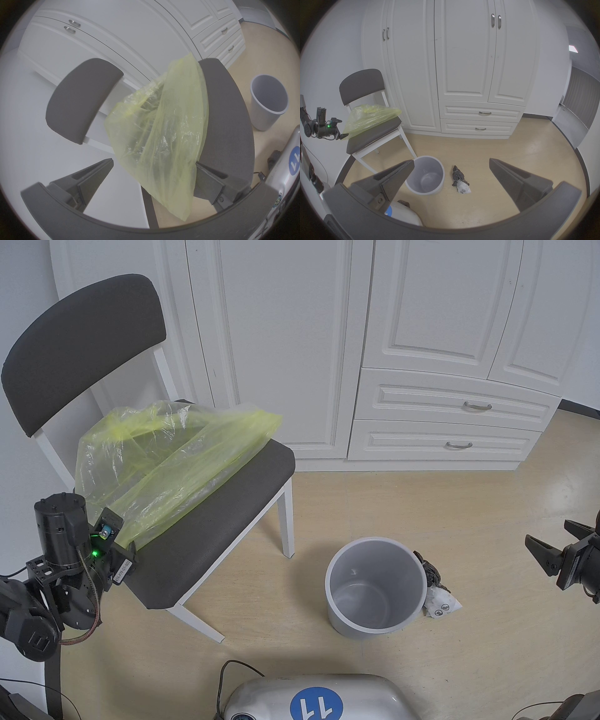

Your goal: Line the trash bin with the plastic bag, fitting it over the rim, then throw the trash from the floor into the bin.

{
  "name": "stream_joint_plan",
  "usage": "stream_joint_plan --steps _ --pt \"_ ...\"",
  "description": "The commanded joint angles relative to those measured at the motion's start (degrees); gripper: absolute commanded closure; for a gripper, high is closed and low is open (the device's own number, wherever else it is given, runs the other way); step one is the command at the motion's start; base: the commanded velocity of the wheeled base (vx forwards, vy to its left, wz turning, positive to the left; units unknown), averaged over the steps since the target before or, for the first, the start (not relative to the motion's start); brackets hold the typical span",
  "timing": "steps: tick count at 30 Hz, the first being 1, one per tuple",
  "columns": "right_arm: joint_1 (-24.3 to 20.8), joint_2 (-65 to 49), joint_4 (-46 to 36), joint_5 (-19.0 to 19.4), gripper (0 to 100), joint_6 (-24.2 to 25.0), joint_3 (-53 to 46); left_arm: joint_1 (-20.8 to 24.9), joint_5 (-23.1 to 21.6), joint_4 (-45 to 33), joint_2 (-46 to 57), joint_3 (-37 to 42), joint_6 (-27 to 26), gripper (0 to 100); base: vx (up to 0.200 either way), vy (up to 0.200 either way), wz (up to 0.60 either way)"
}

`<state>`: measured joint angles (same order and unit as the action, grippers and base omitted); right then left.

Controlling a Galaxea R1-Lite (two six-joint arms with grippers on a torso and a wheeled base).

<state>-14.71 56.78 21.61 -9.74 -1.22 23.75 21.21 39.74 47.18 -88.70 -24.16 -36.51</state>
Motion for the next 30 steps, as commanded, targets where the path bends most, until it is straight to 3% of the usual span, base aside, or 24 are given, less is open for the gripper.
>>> stream_joint_plan --steps 1,14,19,30 --pt "-0.1 0.1 0.1 0.1 0 0.0 0.1 0.1 0.0 0.3 4.6 -1.6 -1.9 0 0.0 0.0 0.0" --pt "0.0 -0.5 0.1 0.2 0 0.1 0.2 -0.5 -0.6 0.0 2.7 -3.9 1.0 0 0.0 0.0 0.0" --pt "0.7 -0.6 0.2 1.8 0 0.1 0.2 -0.1 -0.8 -0.3 3.6 -4.3 1.4 0 0.0 0.0 0.0" --pt "0.7 -1.3 0.2 2.1 0 0.1 0.2 1.1 -4.9 -0.8 1.5 -5.7 10.5 0 0.0 0.0 0.0"
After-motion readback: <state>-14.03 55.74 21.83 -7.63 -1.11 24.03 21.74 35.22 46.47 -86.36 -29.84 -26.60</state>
